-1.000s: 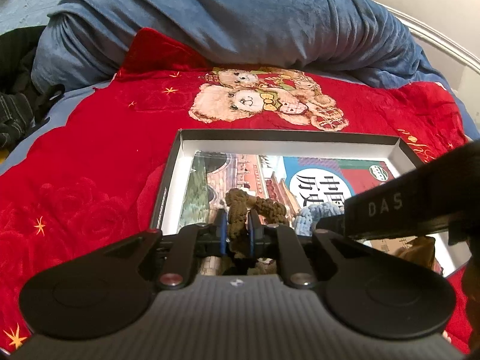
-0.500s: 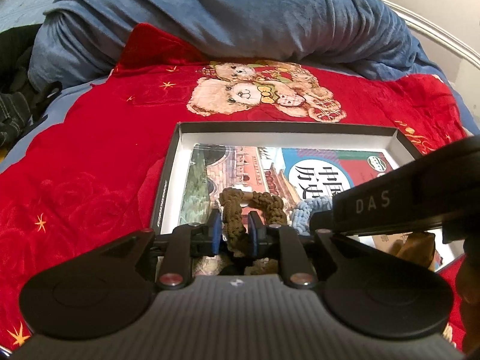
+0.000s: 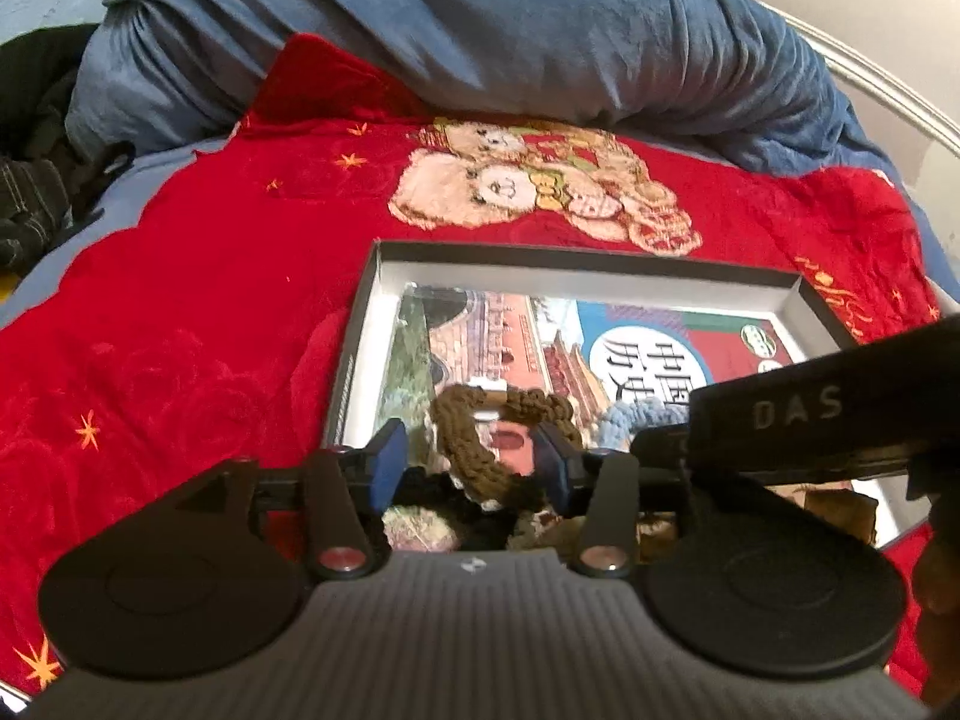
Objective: Organize objects
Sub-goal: 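Lower bracelet into box with left tool while right tool lowers blue scrunchie, then open both tools and withdraw them from the box toward the pile, then grasp brown paper packet with left tool while right tool grasps cream scrunchie, then lift brown packet with left tool while right tool lifts cream scrunchie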
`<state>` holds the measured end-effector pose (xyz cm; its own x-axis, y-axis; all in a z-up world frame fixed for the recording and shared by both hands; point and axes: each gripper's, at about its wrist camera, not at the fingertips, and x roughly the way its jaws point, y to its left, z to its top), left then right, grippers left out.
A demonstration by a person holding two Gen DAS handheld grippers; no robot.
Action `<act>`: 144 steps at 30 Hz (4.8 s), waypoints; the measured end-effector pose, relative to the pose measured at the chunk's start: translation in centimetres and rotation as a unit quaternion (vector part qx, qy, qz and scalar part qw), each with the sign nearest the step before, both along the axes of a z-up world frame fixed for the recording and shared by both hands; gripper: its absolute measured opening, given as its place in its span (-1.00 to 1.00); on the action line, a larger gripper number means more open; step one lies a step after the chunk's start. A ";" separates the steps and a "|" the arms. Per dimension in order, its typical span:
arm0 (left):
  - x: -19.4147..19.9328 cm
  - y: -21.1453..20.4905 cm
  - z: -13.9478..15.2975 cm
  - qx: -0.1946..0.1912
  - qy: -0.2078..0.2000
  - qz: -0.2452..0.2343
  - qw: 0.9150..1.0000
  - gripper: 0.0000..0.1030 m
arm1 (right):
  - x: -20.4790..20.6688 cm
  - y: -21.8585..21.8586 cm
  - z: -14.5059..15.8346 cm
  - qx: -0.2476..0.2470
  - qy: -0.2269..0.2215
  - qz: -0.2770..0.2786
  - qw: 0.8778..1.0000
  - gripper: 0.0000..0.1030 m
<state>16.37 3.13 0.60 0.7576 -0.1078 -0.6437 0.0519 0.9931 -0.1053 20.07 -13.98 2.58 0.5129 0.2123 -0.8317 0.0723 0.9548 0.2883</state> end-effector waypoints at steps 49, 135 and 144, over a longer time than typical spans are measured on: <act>-8.5 -2.5 6.5 0.071 -0.228 -0.052 0.970 0.69 | -17.4 -10.8 6.7 0.115 -0.135 -0.130 0.976 0.65; -13.5 -7.7 -1.6 0.068 -0.058 -0.091 0.992 -0.15 | -16.7 -6.8 -1.2 0.036 -0.047 -0.012 0.998 -0.56; -13.5 -7.7 -1.5 0.068 -0.062 -0.089 0.992 -0.14 | -16.9 -7.4 -1.0 0.042 -0.048 -0.017 0.998 -0.56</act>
<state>2.86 -4.59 -0.93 0.8080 -0.1661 -0.5653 0.2323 0.9715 0.0466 3.19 -21.34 1.54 0.5972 0.2605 -0.7586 0.0730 0.9242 0.3748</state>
